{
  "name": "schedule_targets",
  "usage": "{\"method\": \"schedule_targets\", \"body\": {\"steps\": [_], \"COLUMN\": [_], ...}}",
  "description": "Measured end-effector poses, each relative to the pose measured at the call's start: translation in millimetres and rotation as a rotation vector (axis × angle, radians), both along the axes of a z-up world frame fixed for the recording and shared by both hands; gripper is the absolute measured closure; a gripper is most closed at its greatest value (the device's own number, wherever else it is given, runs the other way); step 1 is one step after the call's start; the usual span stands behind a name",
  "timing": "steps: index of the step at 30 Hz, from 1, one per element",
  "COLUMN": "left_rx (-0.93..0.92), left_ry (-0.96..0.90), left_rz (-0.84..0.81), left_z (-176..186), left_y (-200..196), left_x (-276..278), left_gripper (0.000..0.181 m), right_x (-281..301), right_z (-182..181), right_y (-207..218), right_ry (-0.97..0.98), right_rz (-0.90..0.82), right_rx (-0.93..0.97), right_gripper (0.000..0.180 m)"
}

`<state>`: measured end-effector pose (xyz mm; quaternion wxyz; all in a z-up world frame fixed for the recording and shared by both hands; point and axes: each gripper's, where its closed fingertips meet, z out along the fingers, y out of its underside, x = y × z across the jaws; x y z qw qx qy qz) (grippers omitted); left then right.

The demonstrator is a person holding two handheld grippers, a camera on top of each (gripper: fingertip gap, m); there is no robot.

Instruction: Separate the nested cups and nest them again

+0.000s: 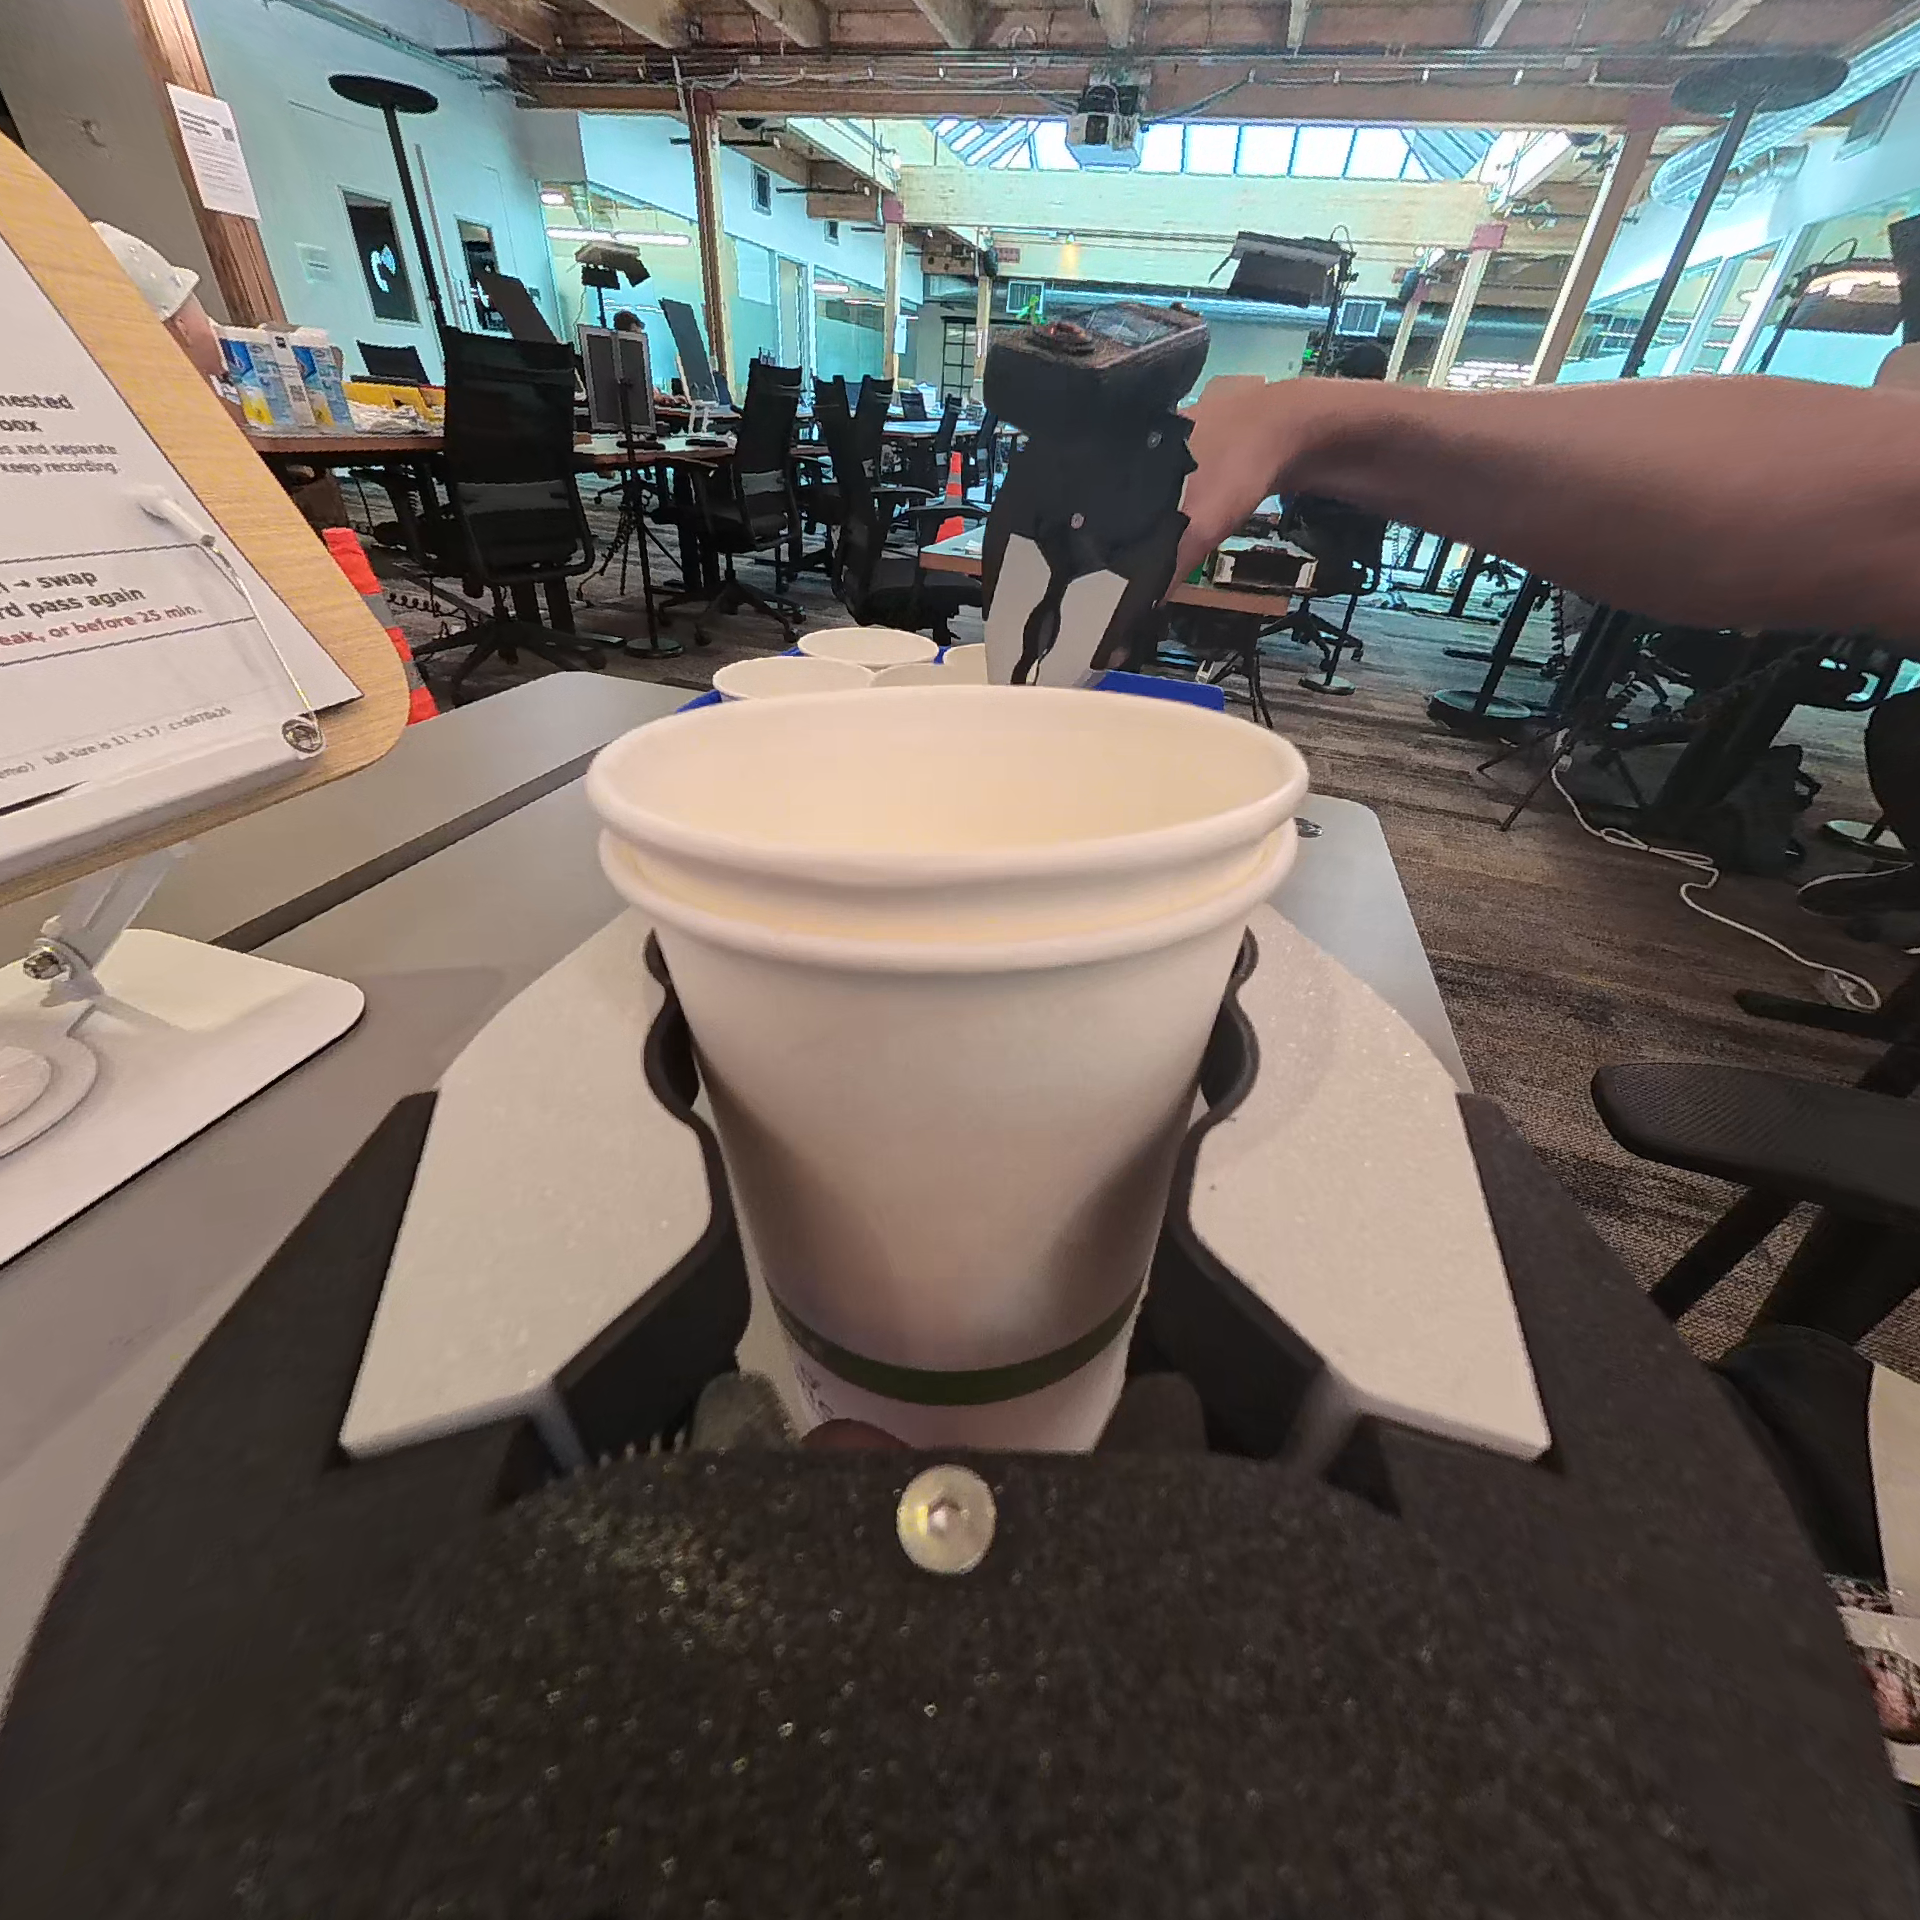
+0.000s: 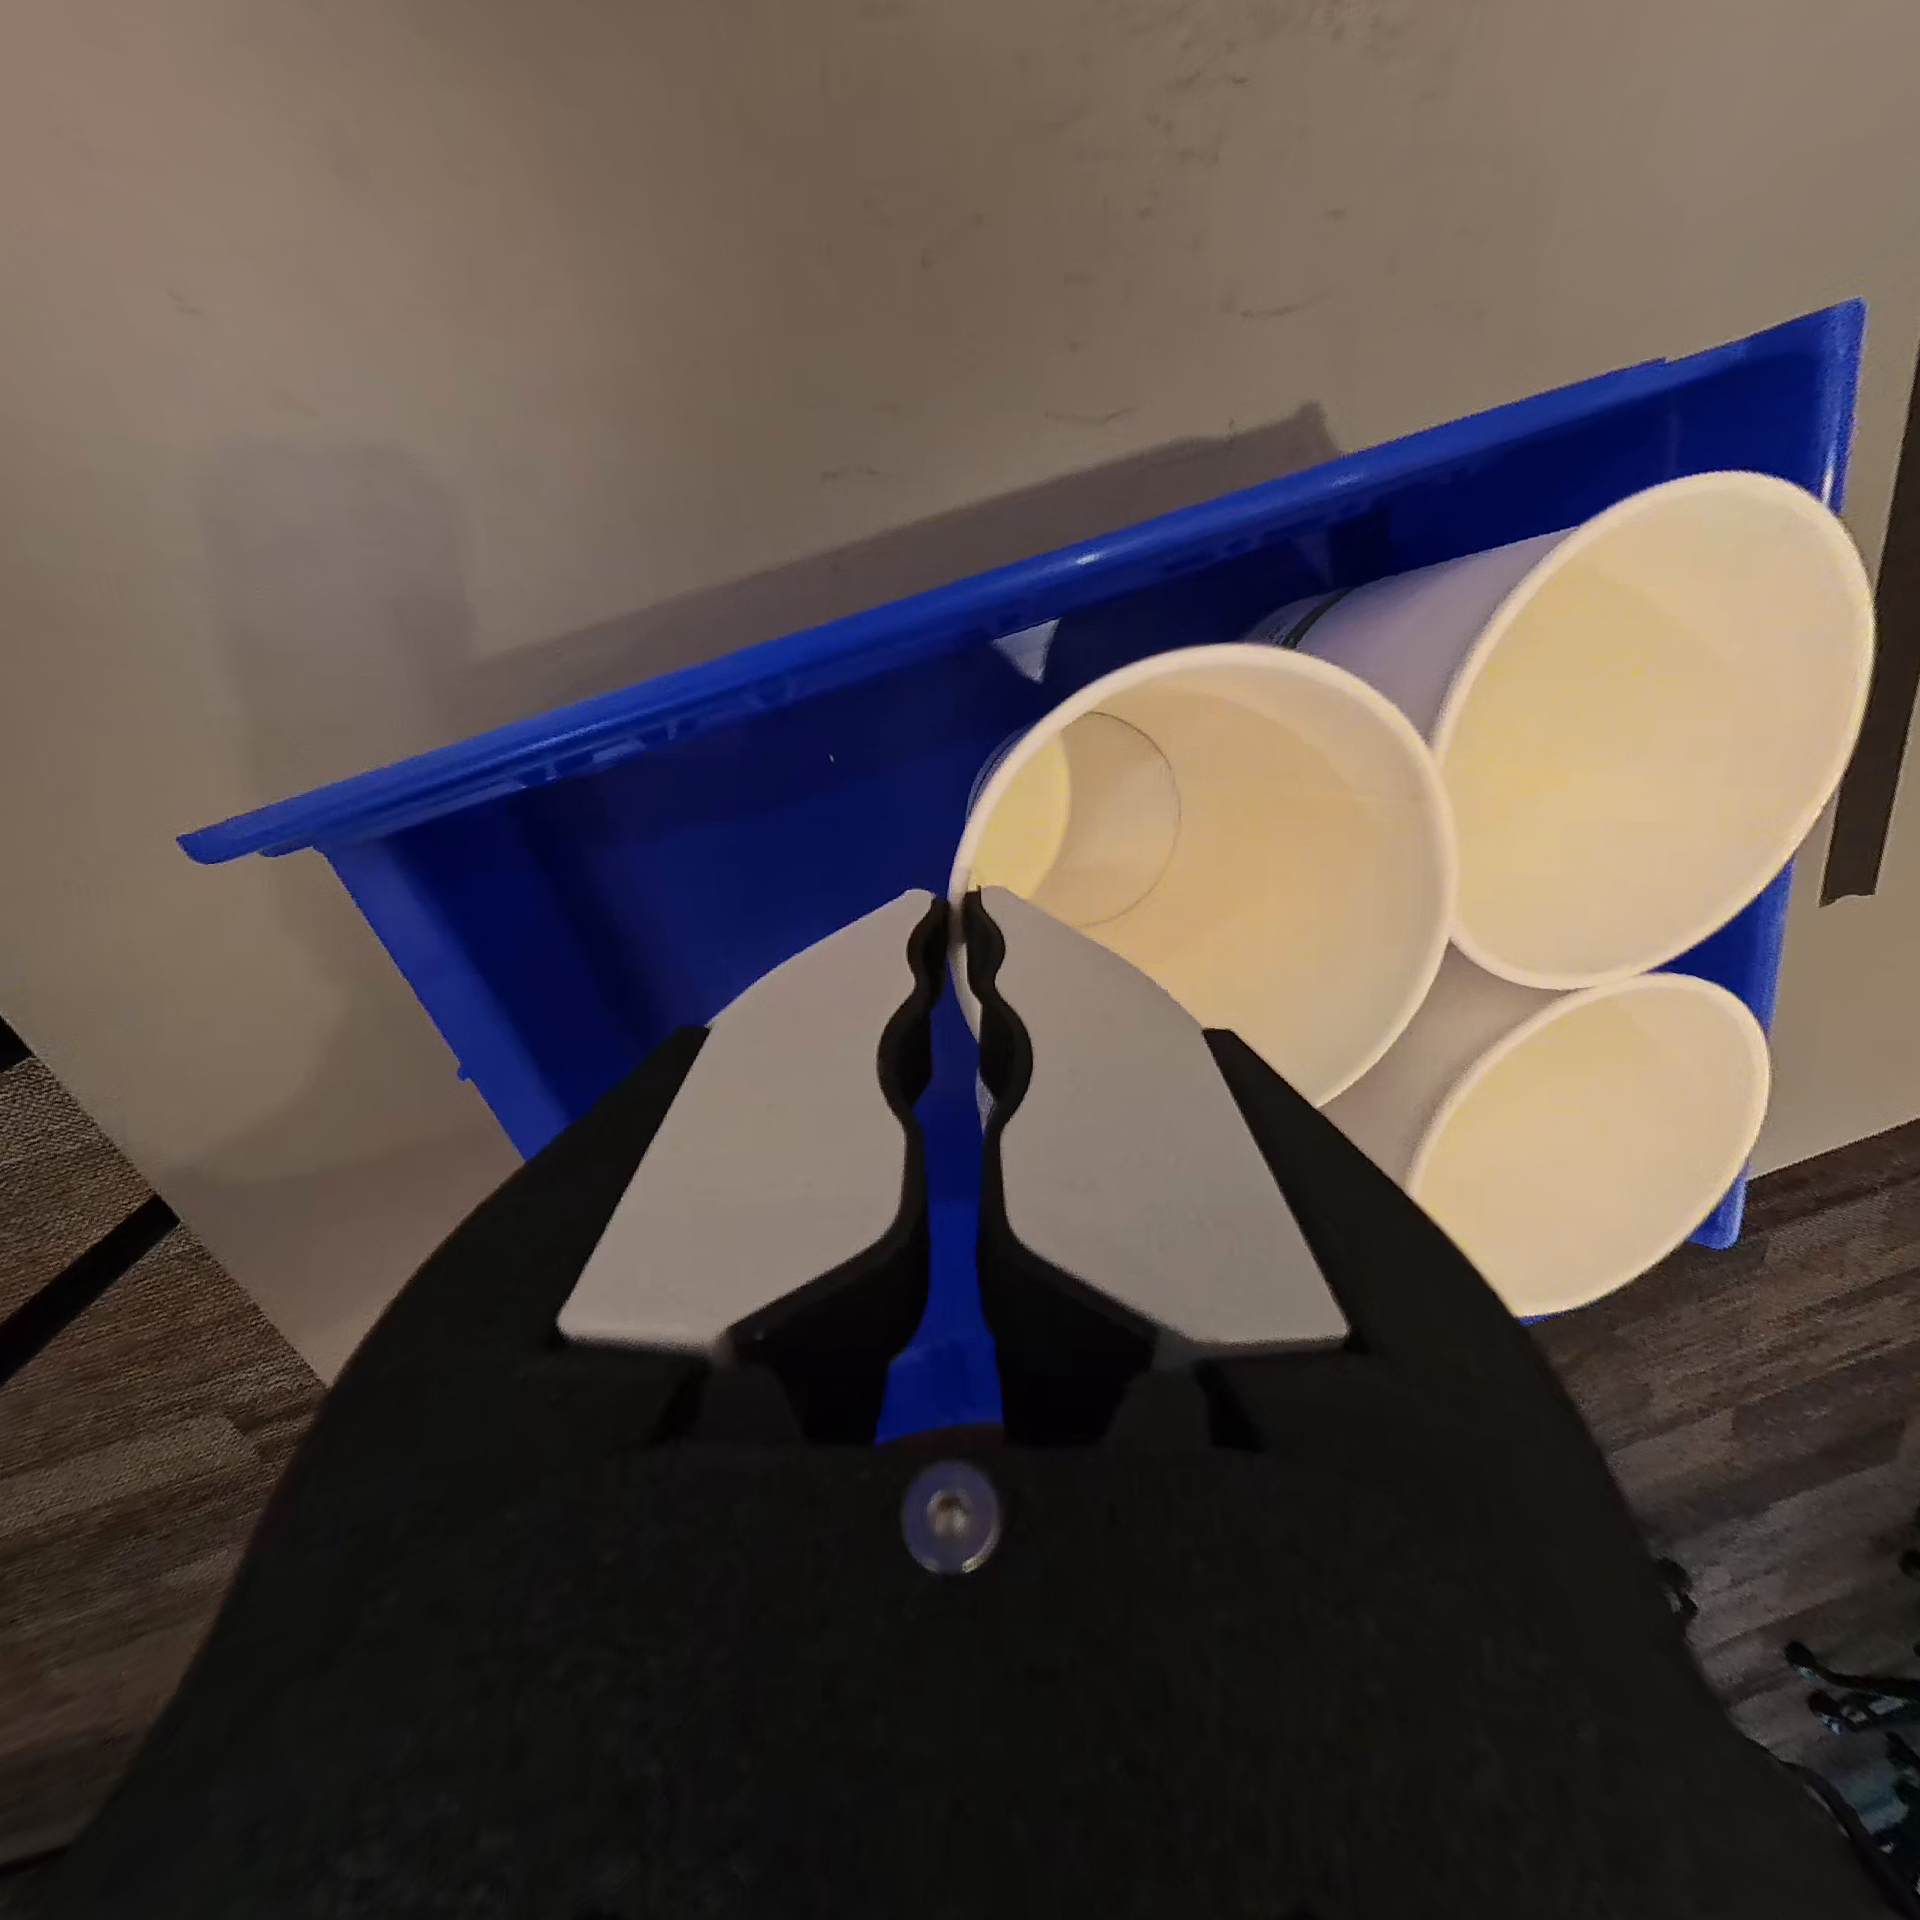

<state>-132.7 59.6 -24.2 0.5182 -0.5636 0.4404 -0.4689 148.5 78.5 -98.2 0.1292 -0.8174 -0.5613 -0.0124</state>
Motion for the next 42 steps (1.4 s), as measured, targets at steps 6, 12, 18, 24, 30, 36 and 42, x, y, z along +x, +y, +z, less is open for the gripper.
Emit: {"method": "schedule_targets", "body": {"steps": [6, 12, 18, 24, 30, 36, 42], "left_rx": [-0.001, 0.004, 0.011, 0.017, 0.019, 0.019, 0.041], "left_ry": [-0.015, -0.009, 0.005, 0.005, 0.008, 0.009, 0.028], "left_rz": [0.001, -0.003, -0.001, 0.001, 0.01, 0.018, 0.024], "left_z": [3, 2, 0, 1, 0, 0, -2], "left_y": [0, -2, -2, -3, -1, -1, -1], "left_x": [-1, 2, 4, 1, -1, 0, 1], "left_gripper": [0.084, 0.084, 0.084, 0.084, 0.084, 0.084, 0.084], "right_x": [-18, -157, -272, -306, -310, -311, -309], "right_z": [40, 146, 135, 110, 108, 103, 100], "right_y": [-4, -37, -66, -62, -63, -64, -64], "right_ry": [0.034, 0.268, 0.265, 0.188, 0.147, 0.156, 0.14], "right_rz": [0.018, 0.302, 0.528, 0.543, 0.541, 0.531, 0.545], "right_rx": [0.02, 0.162, 0.072, -0.061, -0.112, -0.111, -0.129], "right_gripper": [0.167, 0.165, 0.169, 0.172, 0.175, 0.173, 0.175]}}
